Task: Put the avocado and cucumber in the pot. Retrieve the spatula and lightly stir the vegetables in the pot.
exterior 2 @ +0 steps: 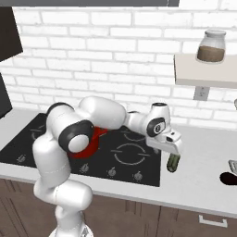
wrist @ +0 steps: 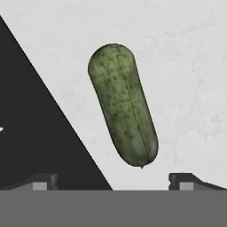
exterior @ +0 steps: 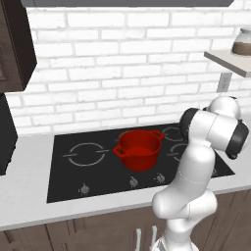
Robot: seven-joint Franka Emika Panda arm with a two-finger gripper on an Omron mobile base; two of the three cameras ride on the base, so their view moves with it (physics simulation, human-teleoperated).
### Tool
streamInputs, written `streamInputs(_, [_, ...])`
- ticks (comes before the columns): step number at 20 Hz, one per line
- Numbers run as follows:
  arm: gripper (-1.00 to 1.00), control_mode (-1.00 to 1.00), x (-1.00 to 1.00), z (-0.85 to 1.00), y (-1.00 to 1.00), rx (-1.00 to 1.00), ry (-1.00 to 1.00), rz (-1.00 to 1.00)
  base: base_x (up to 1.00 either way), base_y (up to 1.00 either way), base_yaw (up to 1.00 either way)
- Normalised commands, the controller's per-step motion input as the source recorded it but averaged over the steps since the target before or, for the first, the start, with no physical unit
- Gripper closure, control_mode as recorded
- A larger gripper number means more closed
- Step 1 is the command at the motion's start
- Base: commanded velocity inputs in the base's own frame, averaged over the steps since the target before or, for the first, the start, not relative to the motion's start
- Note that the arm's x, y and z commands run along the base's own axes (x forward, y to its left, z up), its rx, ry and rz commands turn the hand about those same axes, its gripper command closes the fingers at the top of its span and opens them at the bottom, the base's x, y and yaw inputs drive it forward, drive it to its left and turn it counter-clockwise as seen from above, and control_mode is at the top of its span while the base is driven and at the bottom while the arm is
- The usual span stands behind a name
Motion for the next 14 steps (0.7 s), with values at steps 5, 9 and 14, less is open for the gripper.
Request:
streamInputs(5, [-1.00, -1.00, 0.00, -0.22, -0.15, 0.01, 0.00, 0.00, 0.00, 0.00, 0.00])
streamInputs(9, [-1.00, -1.00, 0.00, -0.13, -0.38, 0.03, 0.00, 0.00, 0.00, 0.00, 0.00])
streamInputs(14, [-1.00, -1.00, 0.00, -0.21, -0.22, 0.01, 0.00, 0.00, 0.00, 0.00, 0.00])
